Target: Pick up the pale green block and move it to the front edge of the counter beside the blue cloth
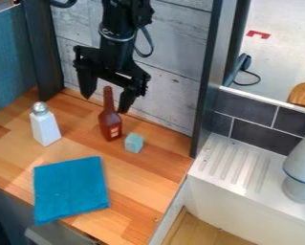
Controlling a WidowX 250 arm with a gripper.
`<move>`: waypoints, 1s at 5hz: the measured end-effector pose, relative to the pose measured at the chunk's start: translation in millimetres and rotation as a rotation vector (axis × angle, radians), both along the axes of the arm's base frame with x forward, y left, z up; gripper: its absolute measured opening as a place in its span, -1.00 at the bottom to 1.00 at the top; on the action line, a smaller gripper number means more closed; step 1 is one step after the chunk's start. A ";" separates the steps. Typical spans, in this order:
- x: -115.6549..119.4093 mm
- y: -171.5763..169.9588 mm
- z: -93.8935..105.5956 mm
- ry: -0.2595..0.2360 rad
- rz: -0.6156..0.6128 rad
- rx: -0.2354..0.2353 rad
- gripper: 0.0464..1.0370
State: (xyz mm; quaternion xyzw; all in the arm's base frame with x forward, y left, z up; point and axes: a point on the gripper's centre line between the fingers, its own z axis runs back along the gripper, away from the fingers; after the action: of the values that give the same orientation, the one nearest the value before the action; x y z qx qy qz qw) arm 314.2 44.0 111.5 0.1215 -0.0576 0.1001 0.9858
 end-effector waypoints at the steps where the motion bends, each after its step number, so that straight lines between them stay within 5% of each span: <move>1: -1.6 -1.1 -8.9 0.026 0.001 -0.008 0.93; 2: 25.5 -12.3 -5.3 -0.073 -0.139 -0.101 0.93; 4: 70.9 -10.1 -23.7 -0.115 -0.153 -0.121 0.93; 5: 72.9 -9.0 -31.8 -0.105 -0.154 -0.116 0.94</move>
State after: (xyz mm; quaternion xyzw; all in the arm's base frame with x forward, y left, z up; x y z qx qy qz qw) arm 387.1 35.0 79.7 0.0542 -0.1126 0.0336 0.9916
